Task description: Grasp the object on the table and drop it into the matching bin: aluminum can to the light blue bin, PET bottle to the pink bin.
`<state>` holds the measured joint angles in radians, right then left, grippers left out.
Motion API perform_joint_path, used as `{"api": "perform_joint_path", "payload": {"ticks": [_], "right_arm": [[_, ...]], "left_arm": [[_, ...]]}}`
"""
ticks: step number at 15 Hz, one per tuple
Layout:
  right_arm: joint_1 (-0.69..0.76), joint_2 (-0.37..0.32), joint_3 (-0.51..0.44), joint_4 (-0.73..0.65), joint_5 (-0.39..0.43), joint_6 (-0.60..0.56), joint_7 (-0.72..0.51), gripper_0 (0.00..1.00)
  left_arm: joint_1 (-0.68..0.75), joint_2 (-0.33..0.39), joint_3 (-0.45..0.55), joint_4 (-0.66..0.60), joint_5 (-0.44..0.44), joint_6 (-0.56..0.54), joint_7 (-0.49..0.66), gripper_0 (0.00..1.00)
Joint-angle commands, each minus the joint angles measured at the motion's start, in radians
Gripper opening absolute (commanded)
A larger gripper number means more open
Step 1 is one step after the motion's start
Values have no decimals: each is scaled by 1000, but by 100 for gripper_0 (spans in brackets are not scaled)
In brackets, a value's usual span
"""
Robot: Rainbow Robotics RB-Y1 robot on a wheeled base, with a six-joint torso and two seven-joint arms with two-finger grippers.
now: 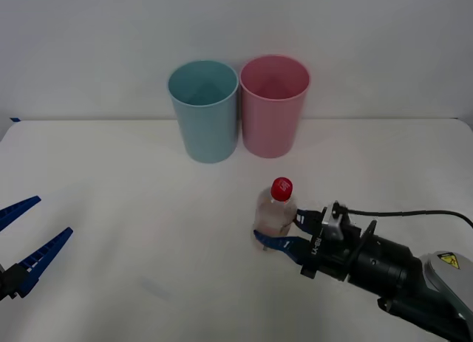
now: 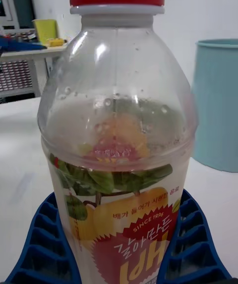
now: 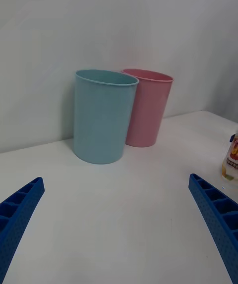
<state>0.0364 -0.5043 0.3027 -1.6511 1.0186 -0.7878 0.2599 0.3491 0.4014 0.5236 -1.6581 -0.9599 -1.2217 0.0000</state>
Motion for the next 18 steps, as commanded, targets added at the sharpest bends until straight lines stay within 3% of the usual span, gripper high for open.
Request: {"api": "perform_joint_path", "payload": {"ticks": [1,5,10,13,18], "right_arm": [[2,-10,-19,-102,52,108,-156,0],[2,-19,-56,-222,121,229,-360,0],[2,-92,-99,-355,129,360,-551,0],[-16,-129,-109,-400,110,469,-576,0],[-141,-214,-119,-357,46,502,-590,0]], "left_arm": [[0,0,0,0,0,0,0,100],[0,0,0,0,0,0,0,100],[0,0,0,0,0,0,0,100],[0,0,0,0,0,0,0,100],[0,0,0,0,0,0,0,100]]}}
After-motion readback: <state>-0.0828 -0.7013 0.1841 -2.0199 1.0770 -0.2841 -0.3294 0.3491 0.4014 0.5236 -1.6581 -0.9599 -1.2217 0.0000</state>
